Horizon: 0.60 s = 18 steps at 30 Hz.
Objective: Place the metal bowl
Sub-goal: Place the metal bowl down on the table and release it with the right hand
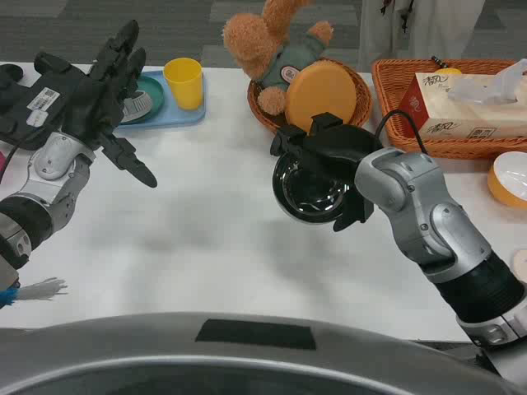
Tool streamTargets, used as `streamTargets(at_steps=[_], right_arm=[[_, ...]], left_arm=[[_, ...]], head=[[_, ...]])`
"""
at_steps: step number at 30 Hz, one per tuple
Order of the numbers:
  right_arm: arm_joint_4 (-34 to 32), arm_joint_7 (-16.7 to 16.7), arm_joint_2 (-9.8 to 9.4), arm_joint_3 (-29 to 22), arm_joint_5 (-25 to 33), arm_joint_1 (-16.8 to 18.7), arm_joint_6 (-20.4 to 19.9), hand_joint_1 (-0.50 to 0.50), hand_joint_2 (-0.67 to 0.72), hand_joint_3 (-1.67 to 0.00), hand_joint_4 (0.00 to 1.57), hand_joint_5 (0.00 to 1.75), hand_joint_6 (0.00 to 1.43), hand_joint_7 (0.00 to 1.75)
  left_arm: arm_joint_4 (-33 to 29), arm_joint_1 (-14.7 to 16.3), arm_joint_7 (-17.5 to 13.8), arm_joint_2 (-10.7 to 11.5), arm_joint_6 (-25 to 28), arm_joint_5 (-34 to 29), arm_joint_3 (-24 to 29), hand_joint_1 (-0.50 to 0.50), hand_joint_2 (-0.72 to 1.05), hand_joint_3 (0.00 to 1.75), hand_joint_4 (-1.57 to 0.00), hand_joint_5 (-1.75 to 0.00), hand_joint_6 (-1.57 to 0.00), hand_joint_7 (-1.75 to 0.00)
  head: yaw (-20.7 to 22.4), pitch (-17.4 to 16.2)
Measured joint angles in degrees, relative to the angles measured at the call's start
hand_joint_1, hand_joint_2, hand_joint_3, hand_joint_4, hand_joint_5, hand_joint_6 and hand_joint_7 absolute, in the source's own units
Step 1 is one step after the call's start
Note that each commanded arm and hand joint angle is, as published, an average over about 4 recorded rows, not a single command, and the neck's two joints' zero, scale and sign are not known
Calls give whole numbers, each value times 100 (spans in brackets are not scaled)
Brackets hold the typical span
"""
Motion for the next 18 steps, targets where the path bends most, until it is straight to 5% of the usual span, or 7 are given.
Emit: streamTargets(at_steps=[18], right_arm=[[-40, -39, -132, -156, -16, 14, -36, -50, -60, -159, 20, 165, 0, 140]], left_arm=[[12, 11, 5, 0, 0, -62, -1, -50, -28, 9, 0, 0, 0, 0]], head=[[44, -23]])
